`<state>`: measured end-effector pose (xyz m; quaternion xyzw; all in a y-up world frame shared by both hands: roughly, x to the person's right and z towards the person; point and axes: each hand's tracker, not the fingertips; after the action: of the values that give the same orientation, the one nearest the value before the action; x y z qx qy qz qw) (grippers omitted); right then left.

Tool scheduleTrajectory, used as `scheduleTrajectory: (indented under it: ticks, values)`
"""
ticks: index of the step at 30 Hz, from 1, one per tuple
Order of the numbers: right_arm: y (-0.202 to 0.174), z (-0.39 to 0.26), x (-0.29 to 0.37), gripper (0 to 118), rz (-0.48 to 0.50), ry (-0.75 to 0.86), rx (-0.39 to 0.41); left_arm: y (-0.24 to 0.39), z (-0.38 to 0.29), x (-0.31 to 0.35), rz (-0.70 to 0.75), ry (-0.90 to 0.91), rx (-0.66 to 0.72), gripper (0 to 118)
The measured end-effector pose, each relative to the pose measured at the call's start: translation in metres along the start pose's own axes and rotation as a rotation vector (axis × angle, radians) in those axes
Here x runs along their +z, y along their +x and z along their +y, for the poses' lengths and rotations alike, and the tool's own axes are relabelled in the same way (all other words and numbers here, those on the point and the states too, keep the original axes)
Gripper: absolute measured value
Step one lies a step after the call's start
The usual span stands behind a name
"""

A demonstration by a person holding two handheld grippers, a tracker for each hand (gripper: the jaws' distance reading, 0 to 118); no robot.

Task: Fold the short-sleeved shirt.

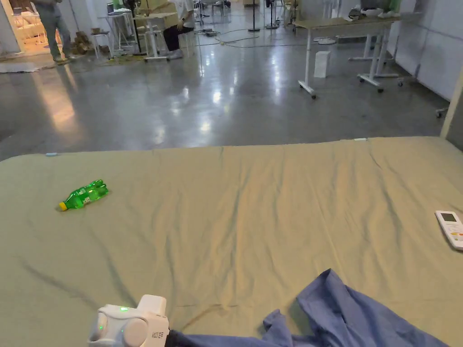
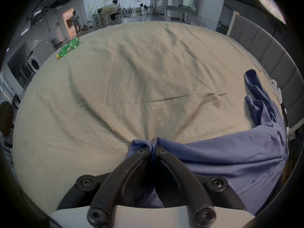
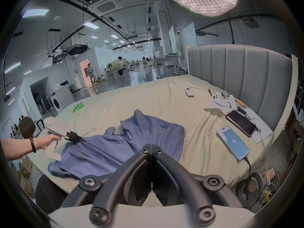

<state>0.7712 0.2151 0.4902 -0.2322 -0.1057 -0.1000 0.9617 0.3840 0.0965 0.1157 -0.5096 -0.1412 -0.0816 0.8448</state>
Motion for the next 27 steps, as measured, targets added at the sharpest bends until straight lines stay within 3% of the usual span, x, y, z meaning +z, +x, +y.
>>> scheduleTrajectory:
  ticks: [3,5,6,8,9,10,14,19,21,24,27]
  values:
    - [0.008,0.028,-0.037,0,0.076,-0.014,0.049,0.0,0.009,0.003,-0.006,-0.05,-0.006,7]
    - [0.016,0.051,-0.086,9,0.123,-0.138,0.129,0.0,0.012,0.002,-0.011,-0.074,-0.011,7]
    - [0.018,0.059,-0.111,20,0.142,-0.225,0.166,-0.001,0.013,0.001,-0.013,-0.081,-0.002,7]
    - [0.019,0.075,-0.169,67,0.137,-0.307,0.266,-0.005,0.018,-0.006,-0.018,-0.091,0.002,7]
    - [0.022,0.079,-0.192,85,0.121,-0.347,0.288,-0.006,0.019,-0.006,-0.021,-0.094,0.002,7]
    - [0.027,0.083,-0.219,94,0.104,-0.41,0.296,-0.007,0.019,-0.006,-0.022,-0.096,0.006,7]
    - [0.056,0.083,-0.302,90,0.033,-0.513,0.317,-0.016,0.019,-0.008,-0.044,-0.094,0.01,7]
    - [0.069,0.065,-0.343,88,0.026,-0.632,0.378,-0.022,0.02,-0.006,-0.09,-0.101,0.053,7]
    - [0.067,0.054,-0.335,74,0.038,-0.619,0.386,-0.023,0.018,-0.005,-0.097,-0.097,0.055,7]
    - [0.05,0.052,-0.306,9,0.127,-0.515,0.46,-0.027,0.014,-0.006,-0.102,-0.066,0.044,7]
    - [0.038,0.041,-0.3,3,0.14,-0.502,0.573,-0.029,0.009,-0.006,-0.107,-0.04,0.066,7]
